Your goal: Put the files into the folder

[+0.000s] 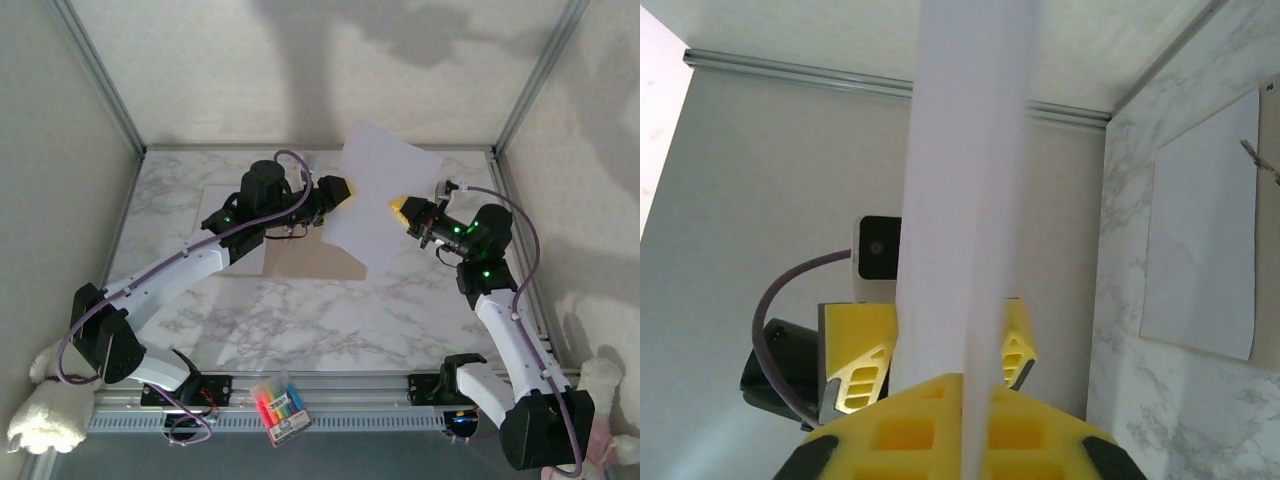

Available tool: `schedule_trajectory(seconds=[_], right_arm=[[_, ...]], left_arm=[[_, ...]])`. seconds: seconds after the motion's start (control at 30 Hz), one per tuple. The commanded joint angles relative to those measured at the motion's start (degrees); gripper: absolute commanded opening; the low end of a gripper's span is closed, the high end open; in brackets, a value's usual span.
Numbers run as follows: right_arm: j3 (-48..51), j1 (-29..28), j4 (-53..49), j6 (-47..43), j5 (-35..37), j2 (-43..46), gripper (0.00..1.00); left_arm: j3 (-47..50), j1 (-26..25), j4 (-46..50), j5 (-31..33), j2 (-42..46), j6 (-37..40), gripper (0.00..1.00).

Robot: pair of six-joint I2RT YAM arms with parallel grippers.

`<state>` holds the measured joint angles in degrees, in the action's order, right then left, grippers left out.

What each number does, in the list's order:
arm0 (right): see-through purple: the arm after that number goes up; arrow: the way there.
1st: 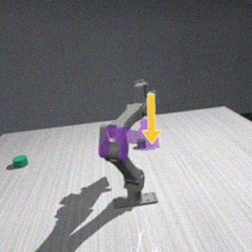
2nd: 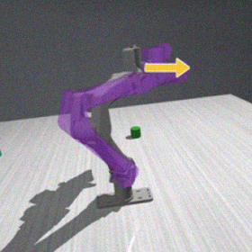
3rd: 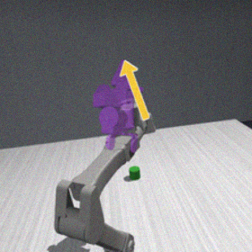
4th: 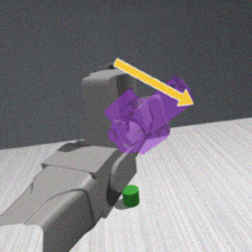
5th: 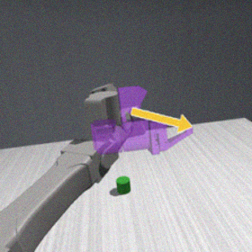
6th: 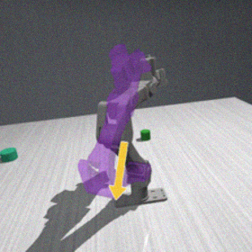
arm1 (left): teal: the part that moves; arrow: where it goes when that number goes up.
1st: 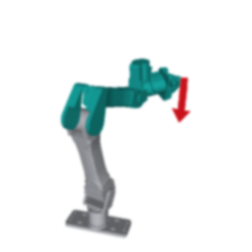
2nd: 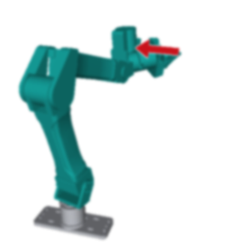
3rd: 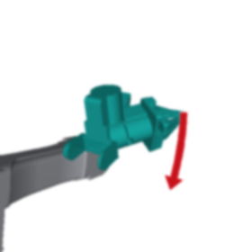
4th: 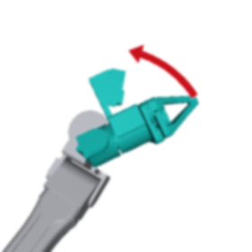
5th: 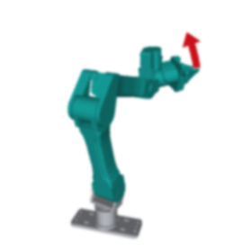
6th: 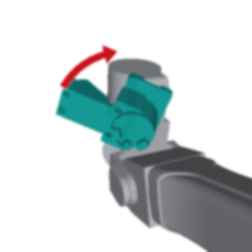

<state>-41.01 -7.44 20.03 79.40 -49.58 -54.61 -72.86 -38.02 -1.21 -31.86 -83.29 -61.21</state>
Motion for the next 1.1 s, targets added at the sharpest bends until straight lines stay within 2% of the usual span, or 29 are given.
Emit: schedule_trajectory(seconds=[0.0,0.07,0.2,0.33,0.47,0.63,0.8,1.07], right_arm=[[-3.4,-0.4,-5.2,-5.3,-1.9,-0.6,0.00],[-4.9,-0.4,-9.2,-8.3,-3.2,-1.1,0.00],[-13.2,-0.4,-34.2,-26.3,-1.7,-1.7,0.00],[-18.5,-0.4,-46.0,-36.1,-2.3,-4.3,0.00],[-24.7,-0.4,-59.8,-45.3,2.0,-9.5,0.00],[-31.1,-0.8,-68.1,-49.5,3.8,-18.5,0.00],[-37.6,-3.7,-71.0,-50.9,7.6,-26.9,0.00],[-51.0,-13.2,-68.6,-47.4,9.7,-41.5,0.00]], left_arm=[[-1.3,0.8,2.6,1.3,2.0,2.2,0.72],[-1.9,1.5,6.1,3.5,2.6,3.7,0.80],[-1.7,3.7,14.6,10.5,4.7,8.2,0.91],[2.0,7.9,19.3,14.0,7.5,10.2,0.93],[7.3,12.6,21.3,15.7,10.6,11.9,0.94],[11.3,16.0,27.2,24.6,12.0,15.6,0.95],[16.7,18.4,26.9,25.4,13.3,16.4,0.94],[21.9,19.8,25.7,25.3,16.5,16.1,0.95]])
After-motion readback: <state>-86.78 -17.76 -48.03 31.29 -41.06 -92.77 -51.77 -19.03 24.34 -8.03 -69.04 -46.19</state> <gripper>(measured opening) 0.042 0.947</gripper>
